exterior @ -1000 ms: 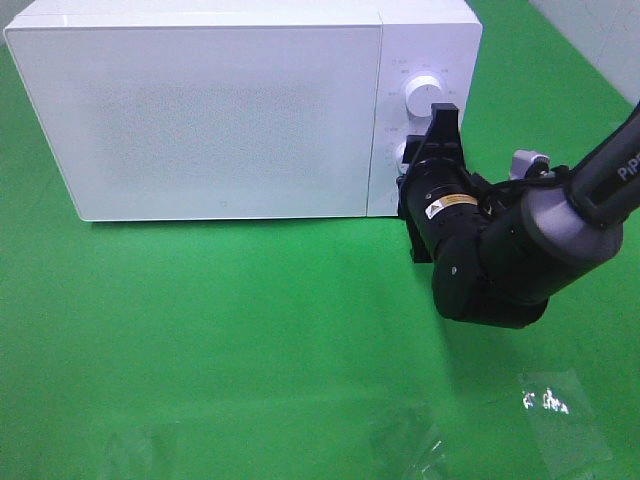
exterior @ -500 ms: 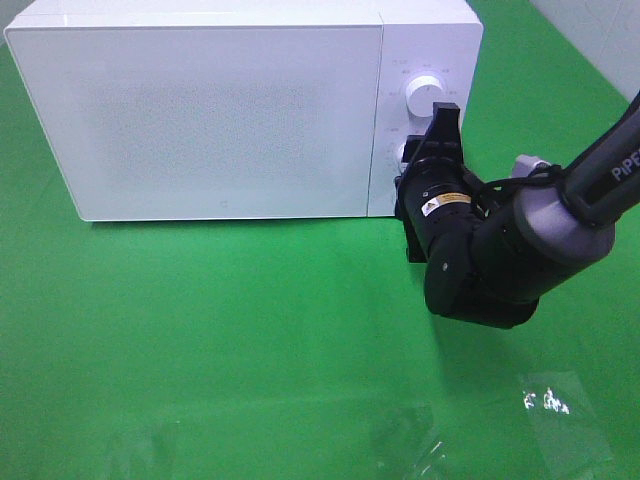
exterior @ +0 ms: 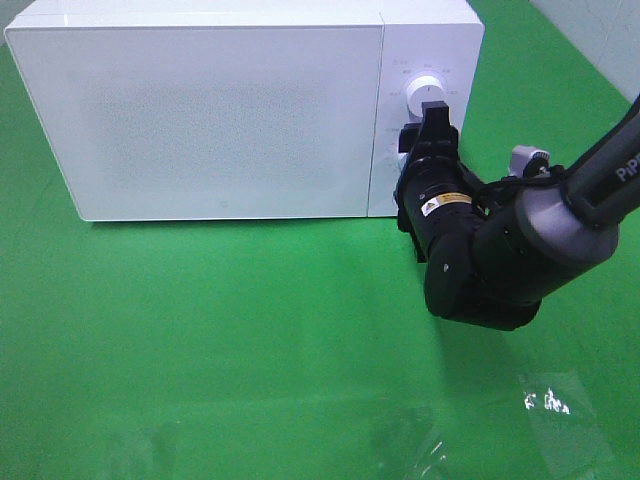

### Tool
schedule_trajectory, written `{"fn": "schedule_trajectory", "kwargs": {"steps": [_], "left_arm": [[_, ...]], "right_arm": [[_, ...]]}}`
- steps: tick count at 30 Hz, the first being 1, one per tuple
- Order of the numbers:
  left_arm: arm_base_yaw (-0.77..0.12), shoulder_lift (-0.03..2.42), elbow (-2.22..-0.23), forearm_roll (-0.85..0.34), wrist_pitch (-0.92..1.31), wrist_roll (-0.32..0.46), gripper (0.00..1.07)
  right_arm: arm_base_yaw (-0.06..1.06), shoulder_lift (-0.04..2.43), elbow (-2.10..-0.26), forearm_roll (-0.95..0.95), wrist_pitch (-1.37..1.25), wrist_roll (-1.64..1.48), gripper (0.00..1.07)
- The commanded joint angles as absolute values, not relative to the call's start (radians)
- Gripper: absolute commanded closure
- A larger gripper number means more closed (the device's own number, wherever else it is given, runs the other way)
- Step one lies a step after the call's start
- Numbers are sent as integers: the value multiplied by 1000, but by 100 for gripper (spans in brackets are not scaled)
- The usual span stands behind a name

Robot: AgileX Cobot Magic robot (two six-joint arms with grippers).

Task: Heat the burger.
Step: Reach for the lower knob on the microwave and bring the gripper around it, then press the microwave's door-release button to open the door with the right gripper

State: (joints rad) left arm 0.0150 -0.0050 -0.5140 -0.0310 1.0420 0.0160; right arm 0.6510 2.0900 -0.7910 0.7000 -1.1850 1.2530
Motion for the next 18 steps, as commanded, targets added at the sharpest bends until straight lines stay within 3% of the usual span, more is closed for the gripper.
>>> {"fn": "schedule_trajectory", "kwargs": {"steps": [1,13,18], "left_arm": [[18,-30,-510,-31,1034,14,6],[18,-30,-510,-31,1034,14,6],[18,-30,-510,-31,1034,14,6]], "right_arm": [[640,2024,-739,643,-1234,1209,39],[640,1865,-605,512,-927,1050,39],[640,1742,-583,492,-709,722,39]]}}
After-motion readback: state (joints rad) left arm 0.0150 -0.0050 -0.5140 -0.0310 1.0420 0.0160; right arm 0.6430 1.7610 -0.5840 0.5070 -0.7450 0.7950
